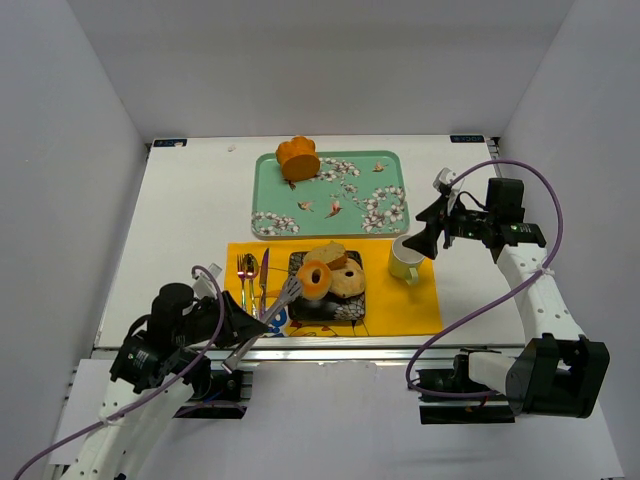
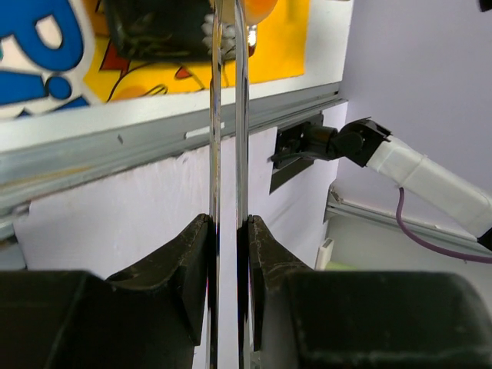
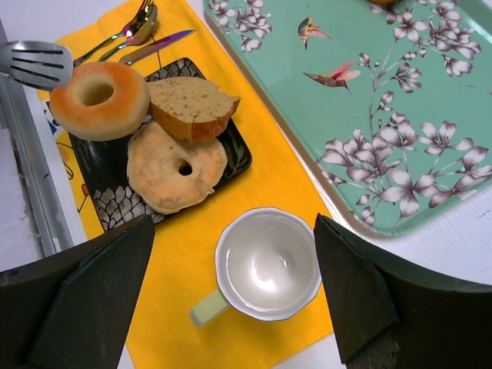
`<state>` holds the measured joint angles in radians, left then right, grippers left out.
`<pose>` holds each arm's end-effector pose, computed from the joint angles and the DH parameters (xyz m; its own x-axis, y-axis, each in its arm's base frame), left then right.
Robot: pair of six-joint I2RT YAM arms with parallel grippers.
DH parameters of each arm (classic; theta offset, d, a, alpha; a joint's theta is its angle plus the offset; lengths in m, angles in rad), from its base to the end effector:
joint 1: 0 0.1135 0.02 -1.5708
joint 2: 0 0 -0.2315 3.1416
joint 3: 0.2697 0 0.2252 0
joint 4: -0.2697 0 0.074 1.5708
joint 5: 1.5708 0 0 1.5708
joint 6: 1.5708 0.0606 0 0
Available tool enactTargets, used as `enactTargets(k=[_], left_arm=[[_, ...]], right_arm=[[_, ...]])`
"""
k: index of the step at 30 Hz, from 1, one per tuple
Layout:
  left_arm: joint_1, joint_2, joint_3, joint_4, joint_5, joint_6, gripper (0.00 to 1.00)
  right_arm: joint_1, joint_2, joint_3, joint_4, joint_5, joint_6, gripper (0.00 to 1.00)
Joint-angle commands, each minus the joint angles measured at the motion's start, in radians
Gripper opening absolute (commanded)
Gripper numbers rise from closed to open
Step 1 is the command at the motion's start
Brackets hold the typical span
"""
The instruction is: Place the bread
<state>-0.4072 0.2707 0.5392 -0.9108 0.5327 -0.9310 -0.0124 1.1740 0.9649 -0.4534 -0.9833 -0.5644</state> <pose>0.0717 -0.0644 0.2152 -0.9016 -0.3637 -0.2340 -0.0146 0.5664 -0.8240 0.2408 0.0475 0.2745 -0.1723 -0.2944 -0.9400 -0.8776 0.4792 0.0108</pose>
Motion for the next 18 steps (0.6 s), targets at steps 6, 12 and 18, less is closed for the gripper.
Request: enactTargets(k=[6,12,18], left_arm=[[0.002,0.016,-0.031,-0.076,-0.008,-0.043,0.0],[0.001,0.068,-0.039,-0.079,-0.023,-0.025,0.2],[0.002,0.073,-0.022,-0.076,-0.04,-0.023,0.43]], right_arm=[[0.005,-0.005,0.021,-0.028,-0.012,-0.037,0.89],[0.005,-0.002,0.023,-0.031,-0.006,-0.042,0.89],[0.003,-0.002,0.018,-0.03,-0.006,-0.043,0.89]])
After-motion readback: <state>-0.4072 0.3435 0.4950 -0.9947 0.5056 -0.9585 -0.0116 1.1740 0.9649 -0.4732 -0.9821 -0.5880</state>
